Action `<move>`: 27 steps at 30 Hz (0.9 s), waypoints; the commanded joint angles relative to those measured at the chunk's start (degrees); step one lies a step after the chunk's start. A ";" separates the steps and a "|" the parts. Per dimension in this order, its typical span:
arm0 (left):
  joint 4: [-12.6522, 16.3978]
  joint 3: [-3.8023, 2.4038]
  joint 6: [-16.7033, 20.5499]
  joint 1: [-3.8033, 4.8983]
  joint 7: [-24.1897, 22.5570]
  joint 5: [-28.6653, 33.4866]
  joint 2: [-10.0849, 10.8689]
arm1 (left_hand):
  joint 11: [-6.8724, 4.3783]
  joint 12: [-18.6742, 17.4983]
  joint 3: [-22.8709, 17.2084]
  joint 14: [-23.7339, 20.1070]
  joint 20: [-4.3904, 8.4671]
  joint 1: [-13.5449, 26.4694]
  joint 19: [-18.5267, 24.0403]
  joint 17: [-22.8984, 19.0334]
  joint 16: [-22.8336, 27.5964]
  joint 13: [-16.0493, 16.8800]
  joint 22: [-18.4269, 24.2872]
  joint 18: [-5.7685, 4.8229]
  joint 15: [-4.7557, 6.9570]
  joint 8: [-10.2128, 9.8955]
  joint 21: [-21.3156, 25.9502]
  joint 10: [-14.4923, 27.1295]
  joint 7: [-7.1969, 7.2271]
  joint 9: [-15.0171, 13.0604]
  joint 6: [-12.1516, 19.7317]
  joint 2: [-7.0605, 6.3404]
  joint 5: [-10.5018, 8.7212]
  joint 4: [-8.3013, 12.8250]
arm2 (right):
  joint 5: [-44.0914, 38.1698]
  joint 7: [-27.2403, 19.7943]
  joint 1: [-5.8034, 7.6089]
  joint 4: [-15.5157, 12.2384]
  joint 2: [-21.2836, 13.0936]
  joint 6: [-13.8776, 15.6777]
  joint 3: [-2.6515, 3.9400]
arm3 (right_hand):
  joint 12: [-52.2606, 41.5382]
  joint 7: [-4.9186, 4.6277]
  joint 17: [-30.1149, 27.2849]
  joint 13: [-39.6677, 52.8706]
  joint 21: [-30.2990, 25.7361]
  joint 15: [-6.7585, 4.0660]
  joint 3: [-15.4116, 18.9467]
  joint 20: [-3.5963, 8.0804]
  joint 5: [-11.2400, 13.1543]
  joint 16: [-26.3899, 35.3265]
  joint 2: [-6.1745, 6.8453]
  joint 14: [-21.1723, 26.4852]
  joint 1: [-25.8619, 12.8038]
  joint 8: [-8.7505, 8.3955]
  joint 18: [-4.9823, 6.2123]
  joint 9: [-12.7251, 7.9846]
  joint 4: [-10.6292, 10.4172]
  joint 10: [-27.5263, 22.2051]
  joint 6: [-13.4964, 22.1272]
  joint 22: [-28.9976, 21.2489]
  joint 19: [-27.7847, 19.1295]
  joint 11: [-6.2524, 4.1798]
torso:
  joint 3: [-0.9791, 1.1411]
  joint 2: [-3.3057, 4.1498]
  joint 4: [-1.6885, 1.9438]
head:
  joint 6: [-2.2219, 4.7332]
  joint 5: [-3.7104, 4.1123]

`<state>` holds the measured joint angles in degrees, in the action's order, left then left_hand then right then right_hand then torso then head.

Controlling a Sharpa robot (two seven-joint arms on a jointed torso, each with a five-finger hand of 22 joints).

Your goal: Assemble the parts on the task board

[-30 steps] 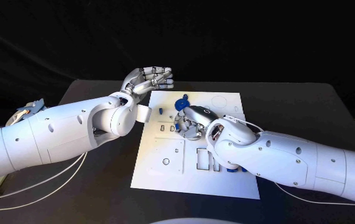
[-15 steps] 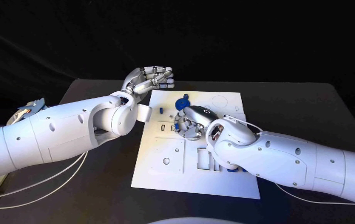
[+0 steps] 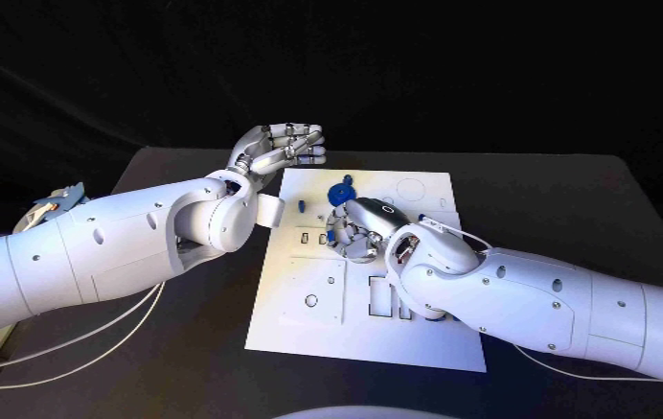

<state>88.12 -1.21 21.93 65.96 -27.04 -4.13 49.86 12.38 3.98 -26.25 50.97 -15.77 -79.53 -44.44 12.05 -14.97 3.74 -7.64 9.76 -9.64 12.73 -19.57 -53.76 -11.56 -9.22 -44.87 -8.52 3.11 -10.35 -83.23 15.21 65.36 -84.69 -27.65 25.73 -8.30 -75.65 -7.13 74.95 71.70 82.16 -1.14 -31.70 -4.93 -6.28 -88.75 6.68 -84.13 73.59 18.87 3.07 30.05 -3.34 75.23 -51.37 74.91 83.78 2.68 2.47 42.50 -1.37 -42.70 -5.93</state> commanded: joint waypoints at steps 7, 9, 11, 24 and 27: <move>-0.01 -0.03 -0.94 0.07 -0.19 0.14 -0.10 | -0.01 -0.14 -0.22 -0.24 -0.20 0.50 0.00 0.05 0.28 0.05 0.06 0.64 -0.19 -0.19 -0.29 -0.10 -3.97 0.06 -0.20 0.07 -0.08 0.17 | 0.14 -1.26 -0.10 -0.30 -0.23 2.29 -0.02 | 0.07 0.04 11.99 0.07 -0.07 -0.09 0.06 -0.08 0.31 -0.24 -0.22 -5.16 -0.59 2.05 -0.71 3.58 -0.37 -0.15 -0.36 8.22 0.02 -0.07 | -0.01 -0.01 0.03 | -0.16 0.00; -0.03 -0.03 -0.95 0.07 -0.17 0.14 -0.08 | -0.01 -0.14 -0.22 -0.24 -0.20 0.50 0.00 0.05 0.28 0.05 0.06 0.64 -0.19 -0.19 -0.29 -0.10 -3.97 0.06 -0.20 0.07 -0.08 0.17 | 0.27 -1.40 -0.11 -0.33 -0.29 2.40 -0.02 | 0.07 0.04 11.99 0.07 -0.07 -0.09 0.06 -0.08 0.31 -0.24 -0.22 -5.16 -0.59 2.05 -0.71 3.58 -0.37 -0.15 -0.36 8.22 0.02 -0.07 | 0.00 0.01 0.05 | -0.21 0.01; -0.04 -0.03 -0.96 0.07 -0.15 0.14 -0.07 | -0.01 -0.14 -0.22 -0.24 -0.20 0.50 0.00 0.05 0.28 0.05 0.06 0.64 -0.19 -0.19 -0.29 -0.10 -3.97 0.06 -0.20 0.07 -0.08 0.17 | 0.51 -1.59 -0.11 -0.36 -0.32 2.53 -0.02 | 0.06 -0.01 12.02 0.09 -0.03 -0.07 0.10 -0.09 0.45 -0.25 -0.11 -5.16 -0.73 2.01 -0.73 3.54 -0.43 -0.14 -0.24 8.26 0.05 -0.05 | 0.03 0.02 0.03 | -0.23 0.00; -0.06 -0.03 -1.03 0.07 0.03 0.14 -0.06 | 0.00 -0.16 -0.26 -0.27 -0.21 0.52 0.03 0.07 0.31 0.04 0.08 0.64 -0.20 -0.22 -0.29 -0.07 -3.98 0.07 -0.19 0.04 -0.08 0.24 | 2.10 -3.04 -0.13 0.23 0.02 2.21 -0.02 | 0.03 -0.35 12.02 0.17 -0.31 0.18 0.16 -0.27 2.55 -0.24 0.30 -5.17 -1.57 1.59 -0.67 2.95 -0.95 -0.19 0.54 8.13 -0.08 0.25 | -0.02 0.01 -0.06 | -0.35 -0.08; -0.05 -0.03 -1.06 0.07 0.10 0.14 -0.07 | 0.00 -0.16 -0.26 -0.27 -0.21 0.52 0.03 0.07 0.31 0.04 0.08 0.64 -0.20 -0.22 -0.29 -0.07 -3.98 0.07 -0.19 0.04 -0.08 0.24 | 2.28 -3.24 -0.13 0.52 0.20 1.97 -0.02 | 0.07 -0.37 12.02 0.13 -0.34 0.19 0.16 -0.28 2.68 -0.24 0.34 -5.17 -1.58 1.54 -0.66 2.90 -0.95 -0.24 0.60 8.11 -0.10 0.27 | -0.01 0.00 -0.02 | -0.34 -0.06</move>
<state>87.99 -1.19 21.90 65.96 -26.81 -4.12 49.88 12.38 3.98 -26.41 50.98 -15.77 -79.53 -44.44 12.03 -14.97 3.74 -7.65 9.76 -9.64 12.73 -19.58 -53.76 -11.56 -9.22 -44.87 -8.52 3.11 -10.19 -81.47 13.07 65.28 -84.28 -27.59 28.06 -8.31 -75.65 -7.37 74.93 71.83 82.16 -1.14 -31.56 -4.93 -3.85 -88.75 6.96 -84.13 72.51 20.52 3.07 30.06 -3.83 75.24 -50.92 74.95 83.79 2.68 2.47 42.50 -1.40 -43.03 -6.00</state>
